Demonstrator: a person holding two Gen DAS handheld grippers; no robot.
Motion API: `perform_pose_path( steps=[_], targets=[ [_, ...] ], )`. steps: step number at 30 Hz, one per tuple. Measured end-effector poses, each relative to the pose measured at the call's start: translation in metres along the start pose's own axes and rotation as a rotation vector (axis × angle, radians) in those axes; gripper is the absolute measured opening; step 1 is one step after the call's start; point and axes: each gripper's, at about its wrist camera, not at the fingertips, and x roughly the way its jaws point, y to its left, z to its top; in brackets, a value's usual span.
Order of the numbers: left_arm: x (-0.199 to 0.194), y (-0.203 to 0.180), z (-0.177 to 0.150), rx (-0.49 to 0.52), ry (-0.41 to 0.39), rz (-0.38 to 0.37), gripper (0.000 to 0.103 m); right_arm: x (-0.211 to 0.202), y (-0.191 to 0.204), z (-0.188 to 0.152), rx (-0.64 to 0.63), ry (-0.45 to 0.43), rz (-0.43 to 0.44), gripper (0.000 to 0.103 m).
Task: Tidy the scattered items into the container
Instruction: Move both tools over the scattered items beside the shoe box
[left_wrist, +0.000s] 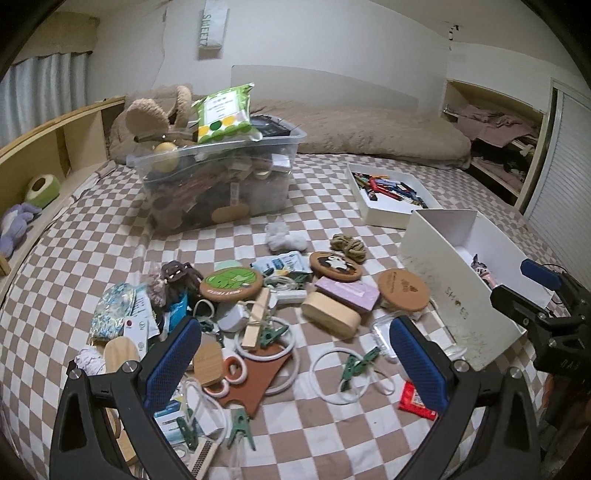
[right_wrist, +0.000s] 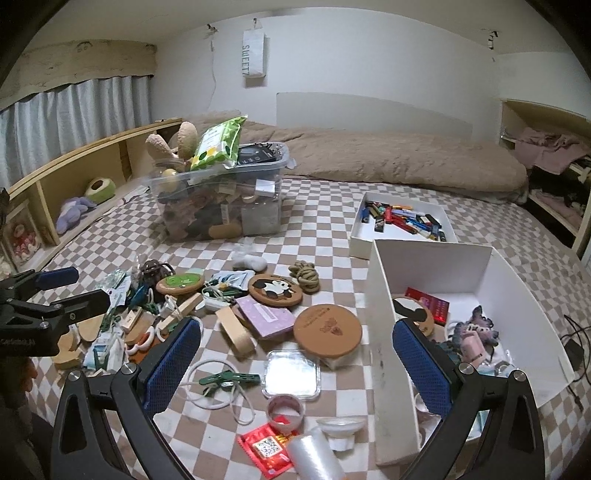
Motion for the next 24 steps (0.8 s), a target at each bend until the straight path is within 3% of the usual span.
perform_pose_path(
  steps=[15, 24],
  targets=[
    [0.025, 0.049, -0.015, -0.034, 0.049, 0.026, 0.103, 0.047, 0.016, -0.012, -0.013, 0.089, 0.023, 0.103],
    [0.049, 0.087, -0.028, -0.069, 0.119, 0.107, 0.103, 0.082, 0.022, -0.022, -0.025, 0.161, 0.038, 0.103]
  ],
)
